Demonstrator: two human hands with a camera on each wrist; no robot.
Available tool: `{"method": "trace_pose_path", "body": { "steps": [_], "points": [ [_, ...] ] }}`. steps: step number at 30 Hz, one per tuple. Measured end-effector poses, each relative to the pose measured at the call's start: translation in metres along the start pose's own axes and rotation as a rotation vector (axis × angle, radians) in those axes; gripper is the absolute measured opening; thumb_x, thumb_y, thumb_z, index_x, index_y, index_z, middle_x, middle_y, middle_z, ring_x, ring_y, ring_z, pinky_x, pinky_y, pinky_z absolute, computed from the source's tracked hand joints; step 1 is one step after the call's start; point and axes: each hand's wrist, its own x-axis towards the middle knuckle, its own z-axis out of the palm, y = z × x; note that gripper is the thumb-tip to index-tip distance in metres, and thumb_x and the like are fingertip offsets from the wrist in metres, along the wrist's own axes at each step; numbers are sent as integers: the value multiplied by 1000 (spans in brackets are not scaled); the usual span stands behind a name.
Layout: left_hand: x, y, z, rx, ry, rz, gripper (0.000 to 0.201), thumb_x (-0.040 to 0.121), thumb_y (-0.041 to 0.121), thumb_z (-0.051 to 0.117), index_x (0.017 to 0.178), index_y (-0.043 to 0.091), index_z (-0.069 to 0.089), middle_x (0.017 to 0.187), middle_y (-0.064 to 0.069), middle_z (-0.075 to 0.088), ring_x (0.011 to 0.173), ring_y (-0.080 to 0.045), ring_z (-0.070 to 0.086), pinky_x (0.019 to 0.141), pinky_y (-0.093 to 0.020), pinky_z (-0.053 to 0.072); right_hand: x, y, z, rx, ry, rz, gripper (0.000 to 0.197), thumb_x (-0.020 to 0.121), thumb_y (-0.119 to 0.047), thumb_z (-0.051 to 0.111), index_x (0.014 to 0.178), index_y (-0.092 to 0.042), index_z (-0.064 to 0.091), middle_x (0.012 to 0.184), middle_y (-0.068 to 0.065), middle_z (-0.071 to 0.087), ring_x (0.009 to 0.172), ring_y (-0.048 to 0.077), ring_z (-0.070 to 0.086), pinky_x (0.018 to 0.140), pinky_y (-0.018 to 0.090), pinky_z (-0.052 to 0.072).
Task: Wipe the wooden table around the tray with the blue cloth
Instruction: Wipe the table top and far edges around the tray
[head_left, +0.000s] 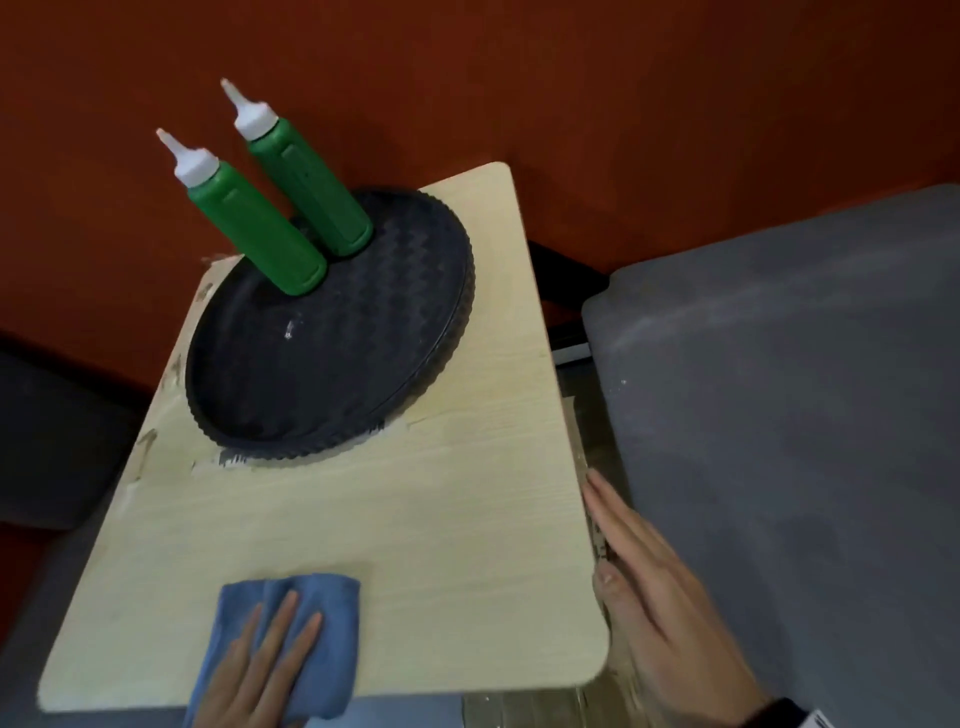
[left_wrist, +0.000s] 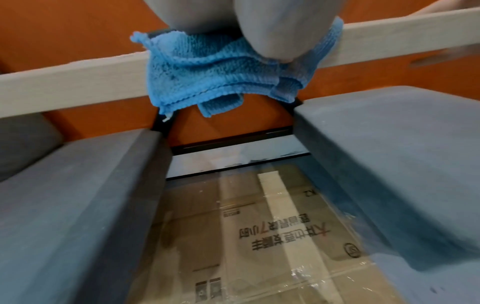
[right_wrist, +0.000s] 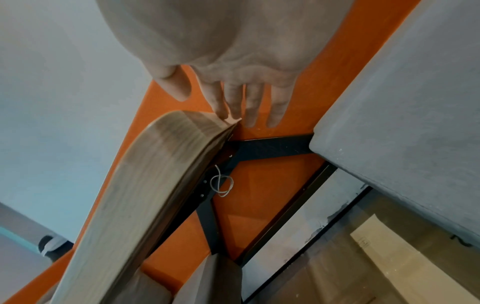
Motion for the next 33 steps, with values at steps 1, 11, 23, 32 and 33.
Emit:
{"method": "trace_pose_path", "body": {
  "steps": [1,11,23,32,33],
  "points": [
    [-1,3,-9,-184,0,-72,67,99,51,14,153,13,8,160,-12,7,147,-32,7,115,-43,15,-1,-4,1,-32,-3,18,60,93,-49,24,150,-36,10,154,-33,2,142,-10,6,116,27,15],
    [-3,16,2,-496,285,-189,66,86,36,41,149,22,24,157,-1,22,143,-28,22,113,-41,19,19,-74,71,-535,-107,-50,61,96,-40,15,153,-21,5,160,-10,-5,145,-2,-9,119,29,-6],
    [-39,-39,47,-559,320,-360,67,89,22,52,149,20,23,157,-3,22,143,-31,16,112,-46,16,24,-105,149,-745,-178,-40,62,96,-41,7,153,-18,-2,160,-6,-8,145,2,-13,121,33,-4],
    [-76,-103,85,-657,319,-381,60,86,25,39,146,19,32,154,-5,29,141,-33,26,109,-43,23,31,-125,177,-766,-177,-38,61,97,-39,12,153,-18,-3,160,-6,-12,145,4,-15,120,32,-5],
    [-75,-101,83,-652,335,-391,59,88,25,38,146,18,33,155,-6,29,141,-34,25,110,-44,21,30,-126,181,-768,-181,-37,61,97,-39,12,153,-18,-3,160,-6,-12,145,4,-15,120,33,-5]
  ]
}}
